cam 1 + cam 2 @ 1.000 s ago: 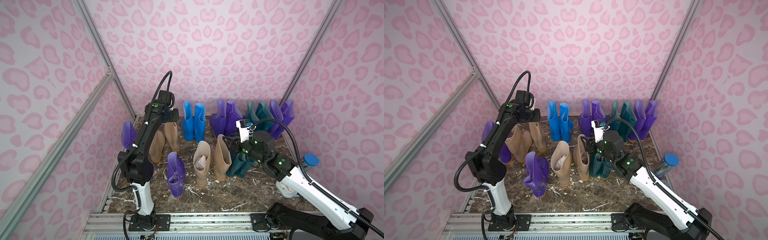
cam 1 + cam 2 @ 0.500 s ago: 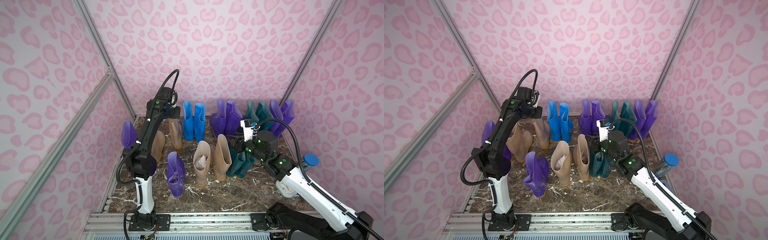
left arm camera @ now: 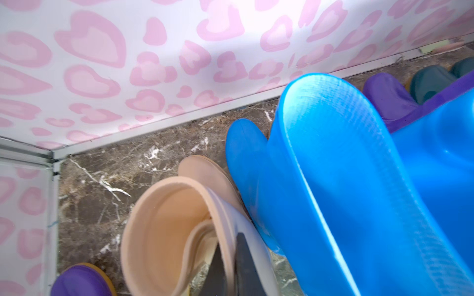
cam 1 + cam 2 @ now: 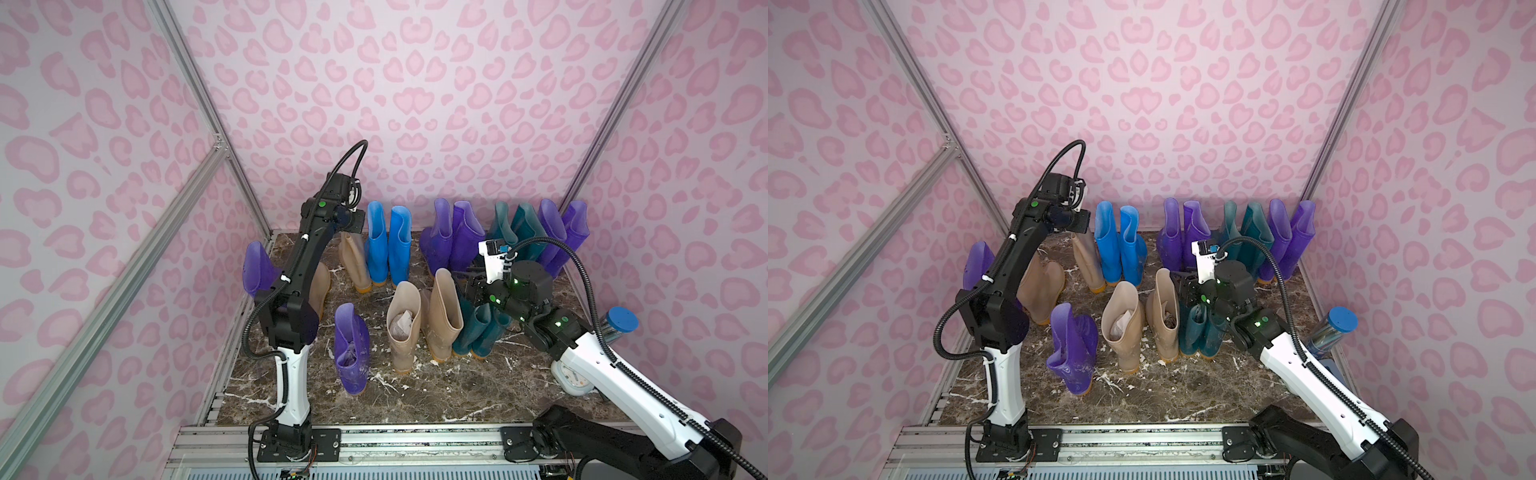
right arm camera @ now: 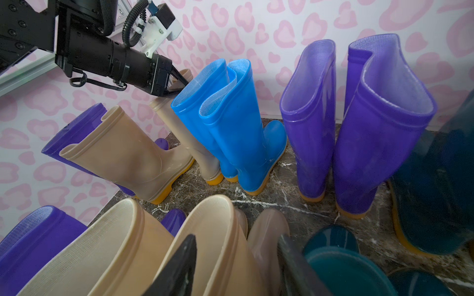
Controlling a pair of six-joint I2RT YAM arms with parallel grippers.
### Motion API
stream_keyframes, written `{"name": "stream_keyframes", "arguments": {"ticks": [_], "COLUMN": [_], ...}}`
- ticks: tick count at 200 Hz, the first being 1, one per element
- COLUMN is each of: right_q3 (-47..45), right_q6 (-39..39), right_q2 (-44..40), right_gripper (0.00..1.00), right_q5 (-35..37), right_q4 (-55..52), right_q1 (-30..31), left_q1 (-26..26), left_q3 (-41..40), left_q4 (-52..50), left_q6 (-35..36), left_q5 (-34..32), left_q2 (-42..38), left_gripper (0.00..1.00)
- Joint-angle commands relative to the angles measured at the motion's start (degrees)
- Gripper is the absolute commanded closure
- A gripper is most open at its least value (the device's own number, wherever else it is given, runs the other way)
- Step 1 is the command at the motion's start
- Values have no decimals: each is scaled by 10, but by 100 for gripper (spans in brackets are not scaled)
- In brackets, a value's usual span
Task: Match and arrange rain boots in pairs
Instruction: Adjust the rain boot at the center of the board.
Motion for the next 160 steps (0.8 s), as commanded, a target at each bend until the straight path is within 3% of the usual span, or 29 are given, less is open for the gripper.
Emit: {"name": "stream_keyframes", "arguments": {"ticks": [1, 40, 78, 90, 121, 140, 160], "right_q3": [4, 10, 18, 20, 30, 34, 40], "right_q6": [2, 6, 7, 8, 9, 11, 10], "right_q2": [0, 4, 10, 10, 6, 4, 6], "right_gripper": [47, 47, 47, 47, 46, 45, 45], "right_q5": [-5, -10, -11, -12, -10, -12, -11], "right_q4": [8, 7, 5, 2, -4, -6, -10], "right_q1": [0, 0, 0, 0, 0, 1, 7], "left_q1": [2, -2, -3, -3, -3, -3, -3], "left_q3": [9, -54, -104, -95, -45, -21, -29], "left_q4": [52, 59, 66, 51, -5, -40, -59], "left_q6": [41, 90, 77, 68, 26, -3, -32], "left_q5": [-30, -2, 1, 0, 7, 12, 5], "left_q2": [2, -29, -42, -43, -60, -80, -129], "left_gripper": [98, 98, 94, 84, 38, 21, 15]}}
